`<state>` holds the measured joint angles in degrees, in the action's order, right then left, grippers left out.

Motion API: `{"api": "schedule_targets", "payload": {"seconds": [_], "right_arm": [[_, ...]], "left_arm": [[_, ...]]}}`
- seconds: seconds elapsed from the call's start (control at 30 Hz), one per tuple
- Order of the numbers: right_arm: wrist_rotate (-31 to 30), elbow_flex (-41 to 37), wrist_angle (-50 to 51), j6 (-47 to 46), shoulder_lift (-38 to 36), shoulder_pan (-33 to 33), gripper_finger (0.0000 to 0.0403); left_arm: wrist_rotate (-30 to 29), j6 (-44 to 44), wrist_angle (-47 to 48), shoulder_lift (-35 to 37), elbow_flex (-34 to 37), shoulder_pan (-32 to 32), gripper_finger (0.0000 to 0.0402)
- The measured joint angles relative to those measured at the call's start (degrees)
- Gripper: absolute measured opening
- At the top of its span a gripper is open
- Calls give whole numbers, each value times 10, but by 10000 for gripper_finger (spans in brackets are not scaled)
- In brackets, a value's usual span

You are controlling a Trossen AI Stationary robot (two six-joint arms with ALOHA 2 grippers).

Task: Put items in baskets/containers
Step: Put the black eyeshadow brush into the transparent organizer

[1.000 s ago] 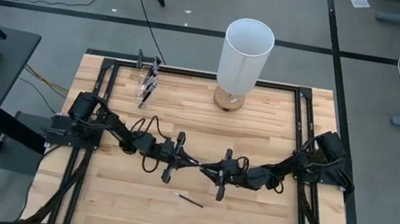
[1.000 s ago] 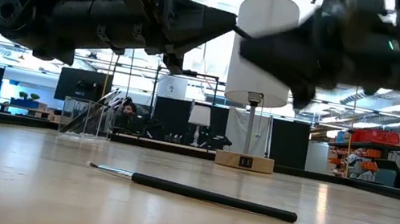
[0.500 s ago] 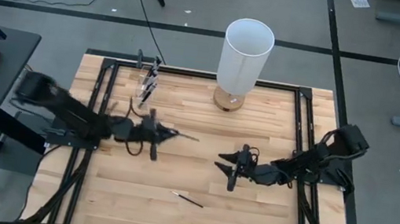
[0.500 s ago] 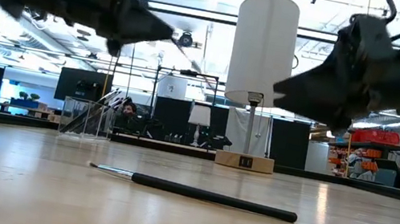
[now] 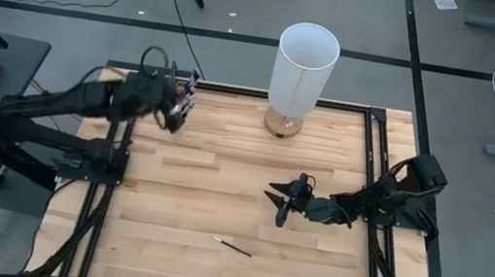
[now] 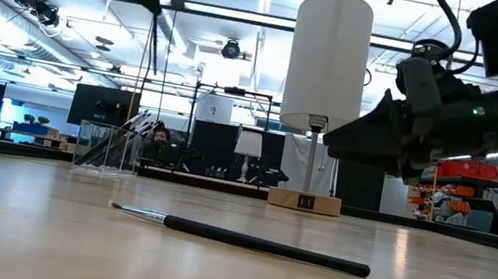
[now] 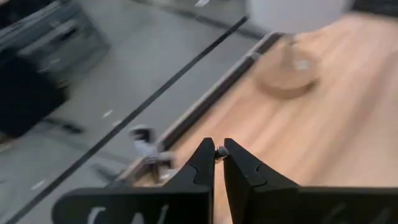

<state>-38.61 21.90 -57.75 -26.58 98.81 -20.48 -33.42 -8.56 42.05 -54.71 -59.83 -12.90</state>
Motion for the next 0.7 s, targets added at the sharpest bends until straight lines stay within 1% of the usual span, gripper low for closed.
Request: {"api": "schedule_targets", "payload": {"seconds": [0.07, 0.13, 0.2, 0.27, 0.3, 0.37, 0.5, 0.7], "right_arm": [[0, 1, -1, 0, 2, 2, 151], [1, 1, 0, -3, 3, 2, 150], [1, 1, -1, -14, 3, 2, 150], [1, 1, -1, -25, 3, 1, 151], [1, 1, -1, -33, 3, 0, 150], [7, 1, -1, -44, 3, -3, 150], [7, 1, -1, -56, 3, -12, 150], [7, 1, -1, -70, 3, -18, 150]], "left_arm": [[2, 24, 38, -25, -37, -44, 14], [10, 52, 66, -53, -55, -86, 14], [56, 86, 67, -81, -57, -130, 14], [125, 116, 68, -109, -52, -174, 14], [151, 125, 67, -124, -49, -193, 14], [162, 145, 63, -156, -41, -224, 14], [155, 198, 24, -201, -26, -265, 14], [219, 219, -12, -239, -23, -314, 14]]}}
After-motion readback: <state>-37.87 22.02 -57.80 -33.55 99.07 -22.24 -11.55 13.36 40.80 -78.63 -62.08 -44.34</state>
